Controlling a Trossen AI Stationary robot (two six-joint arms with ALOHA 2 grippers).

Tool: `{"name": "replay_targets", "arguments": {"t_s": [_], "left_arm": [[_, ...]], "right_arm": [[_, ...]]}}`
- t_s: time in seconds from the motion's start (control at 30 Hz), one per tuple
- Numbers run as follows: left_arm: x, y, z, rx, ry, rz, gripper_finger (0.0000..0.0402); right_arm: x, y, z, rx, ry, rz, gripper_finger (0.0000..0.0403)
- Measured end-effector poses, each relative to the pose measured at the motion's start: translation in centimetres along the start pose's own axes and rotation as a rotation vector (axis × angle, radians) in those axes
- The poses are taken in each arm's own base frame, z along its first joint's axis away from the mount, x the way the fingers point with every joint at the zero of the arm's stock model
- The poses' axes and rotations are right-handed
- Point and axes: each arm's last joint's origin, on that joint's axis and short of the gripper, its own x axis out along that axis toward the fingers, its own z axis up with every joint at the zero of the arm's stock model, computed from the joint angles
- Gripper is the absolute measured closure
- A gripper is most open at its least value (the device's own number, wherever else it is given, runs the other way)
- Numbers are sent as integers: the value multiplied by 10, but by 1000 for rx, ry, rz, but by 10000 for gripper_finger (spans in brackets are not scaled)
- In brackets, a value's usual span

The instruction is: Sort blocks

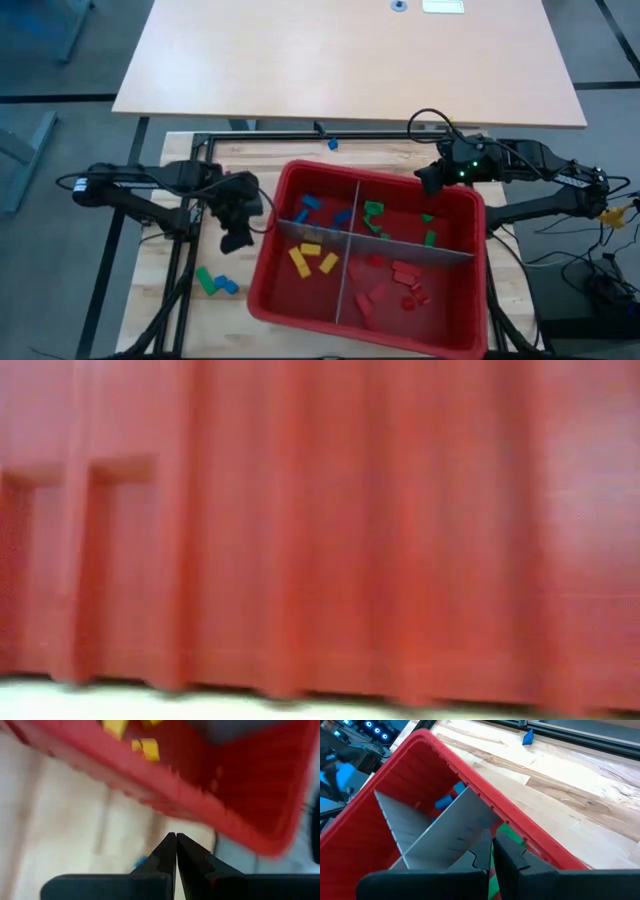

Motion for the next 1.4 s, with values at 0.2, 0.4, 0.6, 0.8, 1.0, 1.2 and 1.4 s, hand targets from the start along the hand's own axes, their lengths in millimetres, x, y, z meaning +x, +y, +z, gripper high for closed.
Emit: {"name": "replay_targets", "arguments": {"t_s": [0.2, 0.4, 0.6, 0.8, 1.0, 1.2, 1.4], "left_arm": [[23, -27, 12, 139, -1, -160, 401], [31, -33, 13, 166, -7, -115, 401], [8, -22, 1, 151, -106, 63, 402], [-22, -11, -6, 166, -340, 302, 402], [-31, 0, -2, 157, -442, 521, 402], [-28, 4, 3, 142, -428, 541, 402], [-26, 4, 3, 129, -419, 523, 402]], "right_arm": [[1, 0, 0, -8, 1, -3, 403], [4, 2, 1, -18, 6, -6, 403], [4, 3, 0, -32, 23, 13, 403], [9, 6, 2, -53, 16, 10, 403], [36, 13, 5, -109, 77, -58, 403], [75, 11, 16, -148, 138, -178, 403], [115, 5, 39, -143, 118, -188, 403]]}}
